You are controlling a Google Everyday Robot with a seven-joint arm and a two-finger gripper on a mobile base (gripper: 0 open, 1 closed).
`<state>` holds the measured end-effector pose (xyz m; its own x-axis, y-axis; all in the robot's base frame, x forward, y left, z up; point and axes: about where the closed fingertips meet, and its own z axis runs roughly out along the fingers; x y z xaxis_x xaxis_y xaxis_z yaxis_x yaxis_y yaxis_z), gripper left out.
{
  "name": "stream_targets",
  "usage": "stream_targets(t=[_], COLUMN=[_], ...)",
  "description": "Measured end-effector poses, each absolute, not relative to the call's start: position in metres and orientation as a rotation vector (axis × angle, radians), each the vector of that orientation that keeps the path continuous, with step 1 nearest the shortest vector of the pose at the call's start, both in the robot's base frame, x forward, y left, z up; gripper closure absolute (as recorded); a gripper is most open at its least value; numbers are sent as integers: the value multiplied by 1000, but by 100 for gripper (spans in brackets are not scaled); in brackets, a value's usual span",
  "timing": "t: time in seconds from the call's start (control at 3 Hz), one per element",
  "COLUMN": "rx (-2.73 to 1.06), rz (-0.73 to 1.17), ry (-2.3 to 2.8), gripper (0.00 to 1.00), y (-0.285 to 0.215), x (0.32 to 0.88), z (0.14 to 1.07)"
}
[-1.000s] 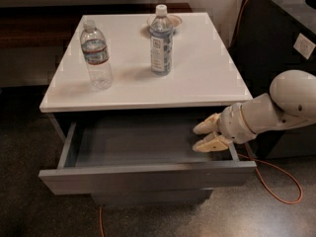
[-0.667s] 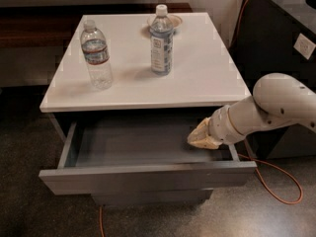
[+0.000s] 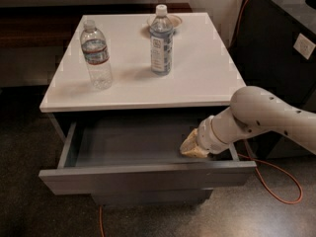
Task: Place blue plastic bottle into top drawer
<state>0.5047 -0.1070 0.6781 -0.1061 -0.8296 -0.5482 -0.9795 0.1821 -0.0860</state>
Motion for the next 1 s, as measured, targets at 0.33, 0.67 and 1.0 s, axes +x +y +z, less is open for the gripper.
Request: stream_targets(t=[0.33, 0.67, 1.0], rx=[-1702, -1706, -1705], rz=[426, 450, 495], ry=[1997, 1992, 1973], gripper=[100, 100, 100], y=[-99, -92, -84], x=[491, 476, 453], z=[665, 663, 667])
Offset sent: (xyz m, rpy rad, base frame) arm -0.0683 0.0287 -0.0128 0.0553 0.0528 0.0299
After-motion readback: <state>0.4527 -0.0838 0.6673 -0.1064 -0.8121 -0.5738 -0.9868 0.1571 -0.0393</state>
